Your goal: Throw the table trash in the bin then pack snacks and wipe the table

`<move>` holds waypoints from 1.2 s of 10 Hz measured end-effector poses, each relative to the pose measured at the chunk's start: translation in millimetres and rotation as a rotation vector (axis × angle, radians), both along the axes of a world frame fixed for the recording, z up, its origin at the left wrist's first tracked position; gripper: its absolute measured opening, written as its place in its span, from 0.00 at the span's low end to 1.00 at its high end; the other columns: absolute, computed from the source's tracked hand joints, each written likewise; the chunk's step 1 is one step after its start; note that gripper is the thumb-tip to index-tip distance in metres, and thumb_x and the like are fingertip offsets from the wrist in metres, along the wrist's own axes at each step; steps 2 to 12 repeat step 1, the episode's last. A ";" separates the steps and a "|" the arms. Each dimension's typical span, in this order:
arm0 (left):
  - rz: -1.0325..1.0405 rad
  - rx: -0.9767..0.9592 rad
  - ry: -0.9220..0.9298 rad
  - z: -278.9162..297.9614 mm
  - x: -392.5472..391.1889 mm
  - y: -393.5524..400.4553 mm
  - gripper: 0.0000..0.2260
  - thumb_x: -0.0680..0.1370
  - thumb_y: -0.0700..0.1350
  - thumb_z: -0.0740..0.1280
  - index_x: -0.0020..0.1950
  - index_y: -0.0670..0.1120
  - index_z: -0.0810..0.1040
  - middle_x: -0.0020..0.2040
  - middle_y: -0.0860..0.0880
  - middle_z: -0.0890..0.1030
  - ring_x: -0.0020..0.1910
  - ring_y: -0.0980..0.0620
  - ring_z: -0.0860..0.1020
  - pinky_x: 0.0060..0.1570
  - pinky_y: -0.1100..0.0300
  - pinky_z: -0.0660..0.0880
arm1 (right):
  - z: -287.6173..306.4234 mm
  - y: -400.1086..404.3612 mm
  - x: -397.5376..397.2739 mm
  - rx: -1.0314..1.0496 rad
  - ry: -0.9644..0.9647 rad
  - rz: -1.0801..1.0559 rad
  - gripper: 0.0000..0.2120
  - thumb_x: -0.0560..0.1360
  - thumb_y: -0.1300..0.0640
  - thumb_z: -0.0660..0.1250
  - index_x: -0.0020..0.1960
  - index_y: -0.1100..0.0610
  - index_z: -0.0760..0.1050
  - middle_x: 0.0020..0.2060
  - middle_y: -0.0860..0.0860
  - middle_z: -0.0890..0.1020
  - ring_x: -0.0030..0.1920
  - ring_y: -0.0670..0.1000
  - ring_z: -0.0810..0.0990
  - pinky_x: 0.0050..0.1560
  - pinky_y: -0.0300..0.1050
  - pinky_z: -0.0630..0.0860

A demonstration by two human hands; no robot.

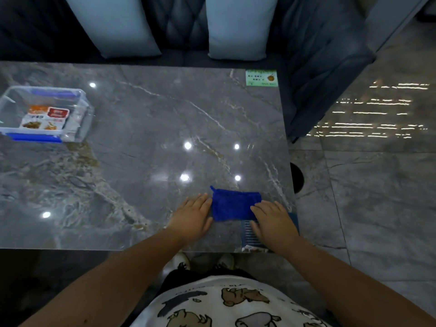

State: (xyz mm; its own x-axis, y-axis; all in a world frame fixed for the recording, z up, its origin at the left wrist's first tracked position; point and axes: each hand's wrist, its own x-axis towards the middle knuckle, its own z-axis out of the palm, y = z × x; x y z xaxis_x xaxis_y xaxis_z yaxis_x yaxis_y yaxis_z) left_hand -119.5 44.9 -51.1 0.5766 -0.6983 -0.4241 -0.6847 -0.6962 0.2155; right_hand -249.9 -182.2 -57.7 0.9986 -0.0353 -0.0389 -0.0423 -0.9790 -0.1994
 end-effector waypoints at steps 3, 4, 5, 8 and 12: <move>0.113 -0.054 -0.015 6.4 3.5 2.3 0.27 0.81 0.55 0.53 0.77 0.45 0.54 0.78 0.45 0.57 0.76 0.48 0.56 0.74 0.52 0.52 | 1.5 0.8 8.9 -0.001 -0.013 -0.028 0.17 0.70 0.50 0.67 0.54 0.58 0.79 0.50 0.54 0.83 0.51 0.55 0.81 0.57 0.58 0.75; 0.113 -0.054 -0.015 6.4 3.5 2.3 0.27 0.81 0.55 0.53 0.77 0.45 0.54 0.78 0.45 0.57 0.76 0.48 0.56 0.74 0.52 0.52 | 1.5 0.8 8.9 -0.001 -0.013 -0.028 0.17 0.70 0.50 0.67 0.54 0.58 0.79 0.50 0.54 0.83 0.51 0.55 0.81 0.57 0.58 0.75; 0.113 -0.054 -0.015 6.4 3.5 2.3 0.27 0.81 0.55 0.53 0.77 0.45 0.54 0.78 0.45 0.57 0.76 0.48 0.56 0.74 0.52 0.52 | 1.5 0.8 8.9 -0.001 -0.013 -0.028 0.17 0.70 0.50 0.67 0.54 0.58 0.79 0.50 0.54 0.83 0.51 0.55 0.81 0.57 0.58 0.75; 0.113 -0.054 -0.015 6.4 3.5 2.3 0.27 0.81 0.55 0.53 0.77 0.45 0.54 0.78 0.45 0.57 0.76 0.48 0.56 0.74 0.52 0.52 | 1.5 0.8 8.9 -0.001 -0.013 -0.028 0.17 0.70 0.50 0.67 0.54 0.58 0.79 0.50 0.54 0.83 0.51 0.55 0.81 0.57 0.58 0.75; 0.113 -0.054 -0.015 6.4 3.5 2.3 0.27 0.81 0.55 0.53 0.77 0.45 0.54 0.78 0.45 0.57 0.76 0.48 0.56 0.74 0.52 0.52 | 1.5 0.8 8.9 -0.001 -0.013 -0.028 0.17 0.70 0.50 0.67 0.54 0.58 0.79 0.50 0.54 0.83 0.51 0.55 0.81 0.57 0.58 0.75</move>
